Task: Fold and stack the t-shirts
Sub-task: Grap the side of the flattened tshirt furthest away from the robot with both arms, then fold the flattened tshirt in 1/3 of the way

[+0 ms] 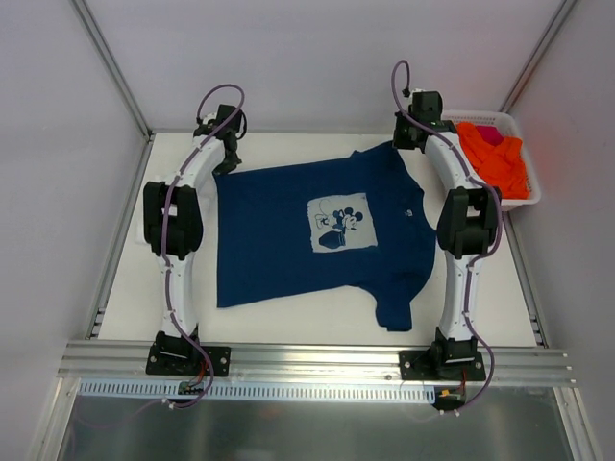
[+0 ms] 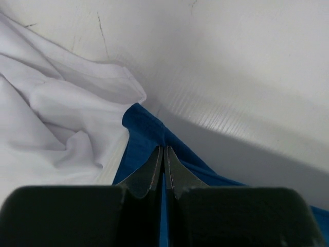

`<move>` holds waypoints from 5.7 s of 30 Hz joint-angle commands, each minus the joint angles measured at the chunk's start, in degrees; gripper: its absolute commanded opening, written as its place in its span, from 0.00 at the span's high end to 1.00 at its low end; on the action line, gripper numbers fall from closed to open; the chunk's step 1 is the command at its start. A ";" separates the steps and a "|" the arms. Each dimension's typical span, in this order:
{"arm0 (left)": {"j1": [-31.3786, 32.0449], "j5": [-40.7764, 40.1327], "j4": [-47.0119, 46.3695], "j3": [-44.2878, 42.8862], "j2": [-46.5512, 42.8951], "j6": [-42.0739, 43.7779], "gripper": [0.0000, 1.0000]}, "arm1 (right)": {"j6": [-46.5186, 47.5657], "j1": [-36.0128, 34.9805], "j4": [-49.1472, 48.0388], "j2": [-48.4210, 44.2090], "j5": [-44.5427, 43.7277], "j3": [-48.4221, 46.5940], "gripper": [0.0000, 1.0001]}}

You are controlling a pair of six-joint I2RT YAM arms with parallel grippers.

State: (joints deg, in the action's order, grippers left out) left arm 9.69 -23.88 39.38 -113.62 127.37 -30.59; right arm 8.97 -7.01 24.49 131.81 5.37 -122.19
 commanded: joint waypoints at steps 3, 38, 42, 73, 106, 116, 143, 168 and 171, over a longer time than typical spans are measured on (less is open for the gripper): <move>0.24 1.02 0.70 6.73 -6.96 0.53 1.00 | 1.58 0.15 3.72 -10.60 -2.64 5.72 1.00; 10.43 -3.45 2.28 32.76 -20.94 0.79 1.00 | -4.66 -7.23 23.32 -33.64 -19.34 44.84 0.99; 10.52 -2.84 2.55 32.41 -19.62 1.85 0.64 | -5.72 -8.11 23.23 -31.44 -19.43 45.37 1.00; 12.72 -3.11 2.72 25.82 -16.54 1.32 1.00 | -5.45 -4.43 27.79 -11.94 -18.29 14.98 0.99; 9.91 -2.40 2.64 28.89 -7.93 -0.61 1.00 | -5.11 3.93 35.98 10.04 -21.89 -7.36 1.00; 9.73 -5.30 2.64 28.55 -9.68 0.00 1.00 | -4.84 4.37 31.86 2.60 -23.47 -3.85 0.99; 8.94 -3.10 2.64 25.30 -8.37 1.85 1.00 | -7.30 2.08 26.13 -5.78 -3.87 12.86 0.99; 5.78 5.06 7.38 6.76 5.51 5.54 1.00 | -7.92 0.24 35.27 9.60 -14.59 -7.17 0.99; 5.42 6.21 9.75 -1.21 9.10 6.15 1.00 | -7.92 0.41 35.89 11.01 -15.47 -8.93 0.99</move>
State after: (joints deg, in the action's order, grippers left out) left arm 16.01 -21.17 47.44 -108.62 131.98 -25.54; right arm 1.69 -6.33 57.43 141.27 -7.81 -127.96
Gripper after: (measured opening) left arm 0.004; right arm 0.009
